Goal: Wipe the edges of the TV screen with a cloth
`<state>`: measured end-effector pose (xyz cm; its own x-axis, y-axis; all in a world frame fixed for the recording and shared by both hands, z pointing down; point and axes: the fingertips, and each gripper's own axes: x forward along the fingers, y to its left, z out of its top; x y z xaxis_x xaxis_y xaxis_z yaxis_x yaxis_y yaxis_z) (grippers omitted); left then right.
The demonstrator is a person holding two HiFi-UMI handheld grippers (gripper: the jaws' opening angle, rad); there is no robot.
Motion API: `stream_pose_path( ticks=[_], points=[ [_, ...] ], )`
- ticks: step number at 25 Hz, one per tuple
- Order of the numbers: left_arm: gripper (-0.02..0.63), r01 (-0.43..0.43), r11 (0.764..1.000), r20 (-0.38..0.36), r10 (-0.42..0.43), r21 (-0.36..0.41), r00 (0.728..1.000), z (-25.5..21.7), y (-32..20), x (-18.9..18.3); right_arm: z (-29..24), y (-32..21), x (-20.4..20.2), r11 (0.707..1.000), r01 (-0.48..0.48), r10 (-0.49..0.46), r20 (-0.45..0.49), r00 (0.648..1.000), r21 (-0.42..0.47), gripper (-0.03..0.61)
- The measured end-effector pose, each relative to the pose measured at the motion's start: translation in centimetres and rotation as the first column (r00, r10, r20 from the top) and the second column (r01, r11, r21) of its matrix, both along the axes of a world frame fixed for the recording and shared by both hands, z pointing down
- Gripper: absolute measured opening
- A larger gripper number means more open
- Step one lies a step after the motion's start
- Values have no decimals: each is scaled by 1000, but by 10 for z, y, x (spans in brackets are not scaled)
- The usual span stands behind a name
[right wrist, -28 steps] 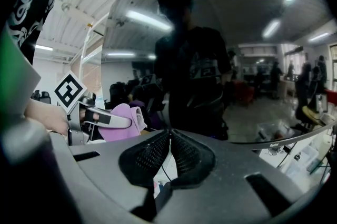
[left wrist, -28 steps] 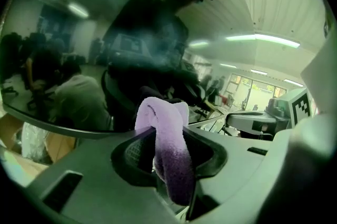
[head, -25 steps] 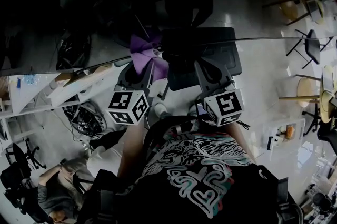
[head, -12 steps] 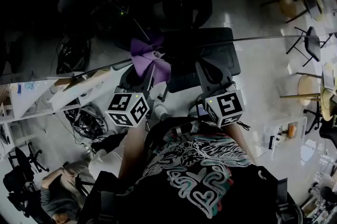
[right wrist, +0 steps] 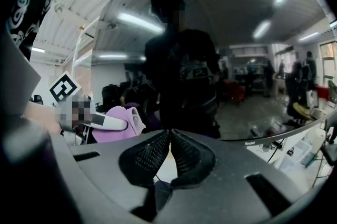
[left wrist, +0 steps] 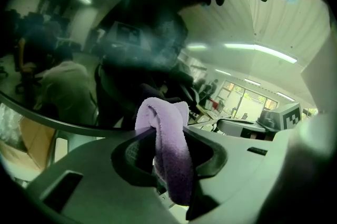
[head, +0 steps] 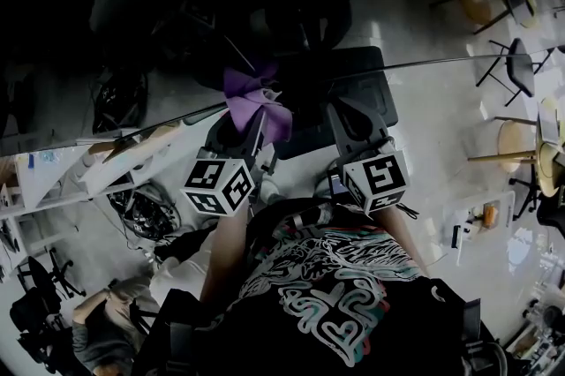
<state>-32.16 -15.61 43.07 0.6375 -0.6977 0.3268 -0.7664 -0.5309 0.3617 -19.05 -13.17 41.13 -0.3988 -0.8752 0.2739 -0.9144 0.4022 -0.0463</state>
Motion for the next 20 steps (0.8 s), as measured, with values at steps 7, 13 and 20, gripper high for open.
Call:
stream_pose_path(
  ticks=[7,13,20],
  points=[
    [137,-29,1000,-16,28,-7,999,0,3,19,-4,-2,10,1000,-12,12,11,1000,10,34],
    [135,-45,999,-27,45,-11,999,-2,3,32,-5,-3,19,1000,-16,16,12,1000,8,34],
    [135,-54,998,-37,54,-15,998,-3,3,51,-5,-3,37,1000,-21,21,7,1000,8,34]
  ],
)
